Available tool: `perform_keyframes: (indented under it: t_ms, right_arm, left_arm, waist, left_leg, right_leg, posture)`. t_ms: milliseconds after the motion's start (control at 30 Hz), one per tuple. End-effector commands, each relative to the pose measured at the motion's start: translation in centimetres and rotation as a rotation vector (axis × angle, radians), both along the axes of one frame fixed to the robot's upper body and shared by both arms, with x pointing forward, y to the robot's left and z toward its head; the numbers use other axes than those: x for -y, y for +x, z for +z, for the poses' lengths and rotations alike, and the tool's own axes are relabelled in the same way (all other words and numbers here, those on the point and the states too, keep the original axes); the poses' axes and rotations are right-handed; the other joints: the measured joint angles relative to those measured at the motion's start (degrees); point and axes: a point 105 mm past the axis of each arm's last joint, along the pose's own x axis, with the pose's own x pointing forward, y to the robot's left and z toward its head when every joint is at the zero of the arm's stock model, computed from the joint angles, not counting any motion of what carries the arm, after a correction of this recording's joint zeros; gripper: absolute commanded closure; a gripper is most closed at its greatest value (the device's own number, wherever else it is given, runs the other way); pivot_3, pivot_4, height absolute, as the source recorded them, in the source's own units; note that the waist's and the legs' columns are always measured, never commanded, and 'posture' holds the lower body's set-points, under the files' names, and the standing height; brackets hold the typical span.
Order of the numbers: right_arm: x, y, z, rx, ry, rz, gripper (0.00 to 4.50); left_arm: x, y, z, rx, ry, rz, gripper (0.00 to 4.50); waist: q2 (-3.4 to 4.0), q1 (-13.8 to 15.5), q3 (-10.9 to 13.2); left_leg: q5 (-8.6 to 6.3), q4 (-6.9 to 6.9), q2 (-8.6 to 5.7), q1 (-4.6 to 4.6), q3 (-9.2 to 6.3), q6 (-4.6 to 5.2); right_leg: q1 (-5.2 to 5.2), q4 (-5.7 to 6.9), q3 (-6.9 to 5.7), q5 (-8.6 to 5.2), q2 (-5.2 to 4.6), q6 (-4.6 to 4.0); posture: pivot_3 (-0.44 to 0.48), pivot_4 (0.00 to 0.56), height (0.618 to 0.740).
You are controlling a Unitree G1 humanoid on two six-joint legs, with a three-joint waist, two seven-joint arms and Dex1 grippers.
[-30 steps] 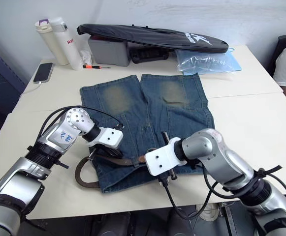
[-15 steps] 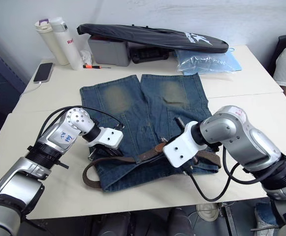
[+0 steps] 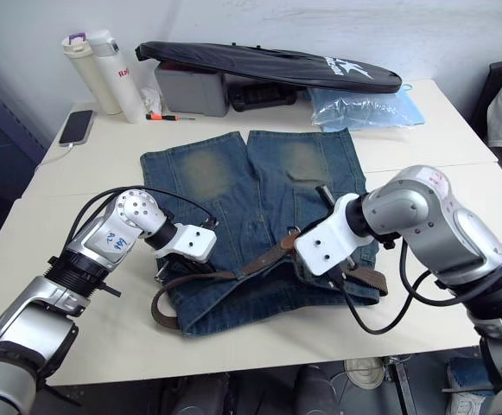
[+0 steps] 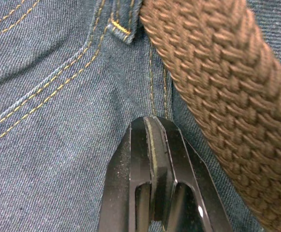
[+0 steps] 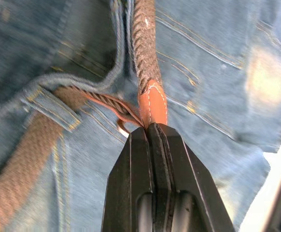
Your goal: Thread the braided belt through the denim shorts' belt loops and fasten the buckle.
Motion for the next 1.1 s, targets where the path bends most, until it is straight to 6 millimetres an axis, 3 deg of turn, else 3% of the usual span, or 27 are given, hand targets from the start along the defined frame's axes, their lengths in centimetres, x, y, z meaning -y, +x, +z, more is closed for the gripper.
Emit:
perform_keyframes:
  t_ms: [33,167,300,433,667,833,1000,1067,1100]
  right_arm:
    - [0.3,-0.3,1.8,0.006,0.025,-0.012,4.45]
    - [0.0,-0.3,2.1,0.016,0.038,0.01,4.45]
    - [1.1,1.4,2.3,0.074,0.024,-0.048,4.45]
    - [3.2,3.5,5.2,0.197,0.096,-0.14,4.45]
    - [5.2,4.5,8.2,0.252,0.179,-0.213,4.45]
    - [3.0,3.1,7.0,0.127,0.263,-0.155,4.45]
    - [0.5,1.6,5.1,0.022,0.335,-0.104,4.45]
    - [-0.1,1.2,4.5,-0.001,0.355,-0.103,4.5]
    - [-0.2,1.1,4.4,-0.008,0.362,-0.105,4.5]
  left_arm:
    - [-0.6,-0.6,-1.2,-0.042,0.051,-0.008,4.5]
    - [-0.6,-0.6,-1.2,-0.044,0.051,-0.012,4.5]
    - [-0.5,-0.6,-1.2,-0.043,0.049,-0.014,4.5]
    - [-0.4,-0.7,-1.3,-0.047,0.046,-0.015,4.5]
    - [-0.5,-1.2,-1.6,-0.061,0.041,-0.015,4.5]
    - [-0.2,-1.2,-1.5,-0.061,0.009,0.009,4.5]
    - [0.8,-0.6,0.2,-0.078,-0.125,0.113,4.5]
    - [1.0,-0.5,2.5,-0.133,-0.243,0.199,3.83]
    - [0.9,-0.6,3.3,-0.154,-0.279,0.225,3.71]
  waist:
    - [0.01,0.0,0.0]
    - [0.01,-0.1,0.0]
    - [0.01,-0.1,0.0]
    - [0.02,-0.1,0.0]
    - [0.04,-0.1,0.0]
    - [0.07,-0.1,0.0]
    - [0.07,-0.1,0.0]
    - [0.06,0.1,0.0]
    - [-0.01,0.1,0.1]
  left_leg:
    - [0.0,0.0,0.0,0.0,0.0,0.0]
    - [0.0,-0.02,0.0,0.03,0.02,0.0]
    - [0.0,-0.02,0.0,0.05,0.05,0.0]
    - [0.0,-0.02,0.0,0.05,0.1,0.0]
    - [-0.01,-0.06,0.0,0.09,0.16,0.02]
    - [-0.03,-0.07,0.0,0.11,0.19,0.05]
    - [-0.04,-0.05,0.01,0.12,0.2,0.06]
    - [-0.04,-0.01,0.0,0.11,0.19,0.06]
    - [-0.04,0.0,0.0,0.08,0.18,0.06]
  right_leg:
    - [0.0,0.0,0.0,0.0,0.0,0.0]
    - [0.0,0.01,0.01,0.0,0.0,0.0]
    - [0.0,0.01,0.04,0.0,0.0,0.0]
    - [0.0,0.01,0.08,0.0,0.0,0.0]
    - [0.0,-0.01,0.13,0.0,0.0,0.0]
    - [0.0,-0.01,0.17,0.0,0.0,0.0]
    - [0.02,0.01,0.17,0.0,0.0,0.0]
    - [0.02,0.03,0.16,0.0,-0.01,0.01]
    - [0.02,0.01,0.16,0.01,-0.03,0.02]
  posture:
    - [0.0,0.15,0.74]
    - [0.0,0.15,0.74]
    - [0.0,0.15,0.74]
    - [0.0,0.15,0.74]
    - [0.0,0.15,0.74]
    - [0.0,0.15,0.74]
    - [0.0,0.15,0.74]
    - [0.0,0.15,0.74]
    - [0.0,0.15,0.74]
